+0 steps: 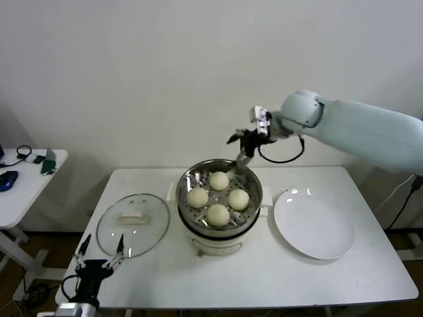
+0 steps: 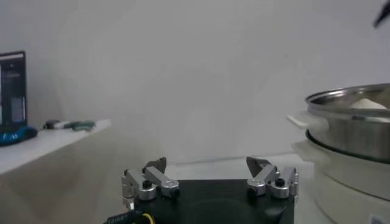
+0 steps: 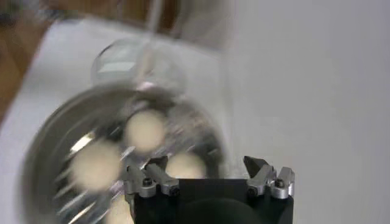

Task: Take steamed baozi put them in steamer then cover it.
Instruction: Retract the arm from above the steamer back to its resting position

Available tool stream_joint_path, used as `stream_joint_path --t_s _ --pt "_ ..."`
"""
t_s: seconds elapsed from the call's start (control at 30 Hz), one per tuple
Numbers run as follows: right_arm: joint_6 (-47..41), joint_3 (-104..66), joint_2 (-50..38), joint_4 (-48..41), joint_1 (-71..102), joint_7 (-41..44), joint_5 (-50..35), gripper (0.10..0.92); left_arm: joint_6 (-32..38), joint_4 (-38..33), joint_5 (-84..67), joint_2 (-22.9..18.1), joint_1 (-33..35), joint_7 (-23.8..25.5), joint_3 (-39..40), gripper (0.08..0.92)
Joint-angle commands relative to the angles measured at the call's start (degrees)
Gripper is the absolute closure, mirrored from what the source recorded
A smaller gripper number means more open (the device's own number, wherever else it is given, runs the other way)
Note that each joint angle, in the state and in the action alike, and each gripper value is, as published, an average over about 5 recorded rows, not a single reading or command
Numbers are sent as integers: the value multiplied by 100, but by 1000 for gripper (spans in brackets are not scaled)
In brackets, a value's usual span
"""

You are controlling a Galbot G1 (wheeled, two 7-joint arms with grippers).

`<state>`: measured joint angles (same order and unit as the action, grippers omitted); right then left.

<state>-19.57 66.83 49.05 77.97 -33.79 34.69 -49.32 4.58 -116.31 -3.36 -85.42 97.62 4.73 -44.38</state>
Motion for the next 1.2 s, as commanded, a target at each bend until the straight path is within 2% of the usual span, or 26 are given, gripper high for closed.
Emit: stream_joint_path --t_s 0.03,0.2,0.37,0.57,0.77,0.93,1.0,1.17,1.2 --pt "-139 -3351 -1531 354 2518 -3273 -512 203 4 -95 262 142 -191 -84 44 177" --pt "319 -5150 -2342 917 4670 -3368 -52 203 -18 -3 267 248 -329 -60 125 177" --pt "735 -8044 -2453 1372 7778 -3079 265 203 -62 44 348 382 -434 -64 152 177" --pt "1590 -10347 -1593 1547 10528 -2774 959 203 -32 97 671 598 -473 -84 107 177" --pt "2651 -11249 -424 1742 12080 -2529 1363 203 245 230 1211 713 -487 -209 0 177" --pt "3067 -11343 354 1967 12667 -2483 1651 203 554 318 2053 873 -411 -332 -31 177" --pt "3213 -11227 610 2012 12810 -2542 1691 203 701 376 2827 975 -388 -607 -14 177" --pt "3550 -10744 1120 1920 12998 -2711 1898 203 850 907 5869 1095 -561 -2119 91 177" --pt "3593 -10673 1204 1920 13016 -2739 1962 203 809 1018 6323 1098 -594 -2295 116 177"
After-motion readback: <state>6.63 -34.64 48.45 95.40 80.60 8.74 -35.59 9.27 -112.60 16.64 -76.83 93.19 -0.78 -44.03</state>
